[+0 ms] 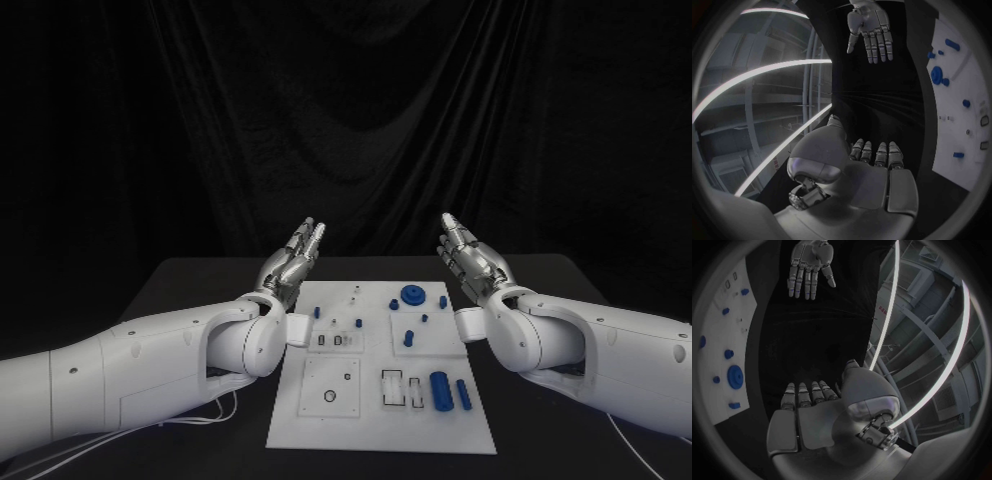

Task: Assemble the parts on the task board

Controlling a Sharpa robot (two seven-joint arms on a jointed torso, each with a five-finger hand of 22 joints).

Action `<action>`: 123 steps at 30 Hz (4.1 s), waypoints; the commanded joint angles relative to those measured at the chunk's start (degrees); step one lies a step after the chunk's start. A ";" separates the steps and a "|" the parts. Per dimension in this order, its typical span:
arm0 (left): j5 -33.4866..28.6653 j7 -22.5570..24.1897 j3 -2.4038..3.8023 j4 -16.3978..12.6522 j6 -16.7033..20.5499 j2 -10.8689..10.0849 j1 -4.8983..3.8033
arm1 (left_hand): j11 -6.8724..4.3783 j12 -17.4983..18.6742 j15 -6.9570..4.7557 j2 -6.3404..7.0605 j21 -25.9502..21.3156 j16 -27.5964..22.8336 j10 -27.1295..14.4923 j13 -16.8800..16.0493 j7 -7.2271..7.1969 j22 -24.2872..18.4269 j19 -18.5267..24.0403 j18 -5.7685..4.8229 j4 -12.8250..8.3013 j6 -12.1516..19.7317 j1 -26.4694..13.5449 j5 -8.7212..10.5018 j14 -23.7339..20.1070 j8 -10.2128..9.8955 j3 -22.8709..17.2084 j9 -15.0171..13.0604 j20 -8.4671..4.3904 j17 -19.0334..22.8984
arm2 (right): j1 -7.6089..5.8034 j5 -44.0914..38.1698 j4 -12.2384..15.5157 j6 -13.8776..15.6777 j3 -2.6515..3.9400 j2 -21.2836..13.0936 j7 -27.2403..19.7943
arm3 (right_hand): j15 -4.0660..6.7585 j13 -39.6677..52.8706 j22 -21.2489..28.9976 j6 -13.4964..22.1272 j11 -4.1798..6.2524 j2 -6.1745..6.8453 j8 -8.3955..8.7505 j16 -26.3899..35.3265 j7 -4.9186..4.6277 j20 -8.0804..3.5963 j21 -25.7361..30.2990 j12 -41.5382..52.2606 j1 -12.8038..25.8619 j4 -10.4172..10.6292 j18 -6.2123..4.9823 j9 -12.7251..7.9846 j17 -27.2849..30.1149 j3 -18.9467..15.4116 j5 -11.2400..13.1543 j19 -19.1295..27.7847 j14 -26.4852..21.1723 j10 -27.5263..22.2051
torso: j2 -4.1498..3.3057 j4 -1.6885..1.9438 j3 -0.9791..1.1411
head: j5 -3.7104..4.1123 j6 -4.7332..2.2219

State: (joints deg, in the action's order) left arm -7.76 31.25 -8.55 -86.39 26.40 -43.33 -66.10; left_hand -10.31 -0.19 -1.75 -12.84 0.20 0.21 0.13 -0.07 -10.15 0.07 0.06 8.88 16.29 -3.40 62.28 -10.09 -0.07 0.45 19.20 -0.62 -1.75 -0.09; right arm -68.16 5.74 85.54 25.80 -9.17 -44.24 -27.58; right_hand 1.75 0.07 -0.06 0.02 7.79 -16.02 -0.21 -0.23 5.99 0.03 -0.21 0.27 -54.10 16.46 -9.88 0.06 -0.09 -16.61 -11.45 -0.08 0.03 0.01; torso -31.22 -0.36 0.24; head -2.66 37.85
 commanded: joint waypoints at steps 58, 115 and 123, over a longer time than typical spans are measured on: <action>22.37 14.92 -3.57 -7.14 -8.89 -16.81 -4.33 | 15.96 -11.97 12.40 2.41 8.03 10.63 7.84 -2.15 7.14 3.40 -13.38 0.93 0.38 -11.33 8.07 -9.13 14.01 1.58 -1.40 -1.35 18.57 -2.49 | -19.50 -73.42 -0.65 -23.87 -5.01 -4.13 30.04 | -2.33 3.75 -19.12 -45.41 -14.66 7.18 -6.88 -32.83 -12.32 6.20 -39.20 21.37 -33.83 -17.27 -0.59 6.81 -13.19 7.57 -2.38 -71.00 73.60 39.91 | -9.03 2.85 -0.15 | 3.91 6.99; 22.95 15.44 -3.58 -8.46 -10.86 -16.35 -5.23 | 16.70 -11.60 13.78 2.00 8.68 11.93 8.03 -2.09 8.07 3.34 -14.72 -0.21 0.33 -12.14 10.59 -12.11 15.45 1.59 -1.89 -1.40 18.61 -2.59 | -16.22 -106.03 -10.06 -21.27 -5.00 5.24 24.59 | 0.61 4.28 -72.63 -47.12 -11.79 21.72 -3.91 -60.96 -12.02 3.86 -79.05 8.45 -21.24 -13.55 5.69 7.47 -38.48 31.78 -3.94 -80.40 80.95 49.14 | -10.78 3.71 -0.56 | 4.15 6.56; 22.95 15.45 -3.58 -8.25 -11.22 -16.09 -5.23 | 16.82 -11.52 13.90 1.90 8.72 12.11 8.02 -2.09 8.19 3.32 -14.82 -0.36 0.35 -12.08 10.89 -12.43 15.68 1.57 -1.96 -1.39 18.60 -2.62 | -15.42 -106.03 -11.80 -20.76 -5.00 6.64 24.25 | 0.56 4.59 -73.03 -48.17 -11.91 21.34 -4.25 -61.38 -11.88 3.88 -79.17 9.09 -21.85 -13.66 5.75 7.78 -39.11 31.97 -5.37 -80.59 81.11 50.42 | -10.74 3.67 -0.61 | 4.02 6.69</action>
State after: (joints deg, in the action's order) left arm 14.87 38.72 -12.18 -94.63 16.16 -59.53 -71.17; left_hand 6.14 -11.95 12.08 -10.93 8.64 12.15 8.01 -2.15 -2.34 3.40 -14.28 8.80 16.68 -15.48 72.55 -22.34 15.39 1.87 17.50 -1.97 16.91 -2.63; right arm -83.76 -99.77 74.00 4.32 -14.21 -37.68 -3.09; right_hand 2.41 4.64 -73.06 -47.84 -4.14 5.43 -4.33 -61.25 -5.97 3.90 -79.35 9.08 -75.41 2.92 -4.45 7.76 -39.14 15.10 -16.59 -80.77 81.22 50.17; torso -41.98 3.34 -0.34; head 1.36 44.56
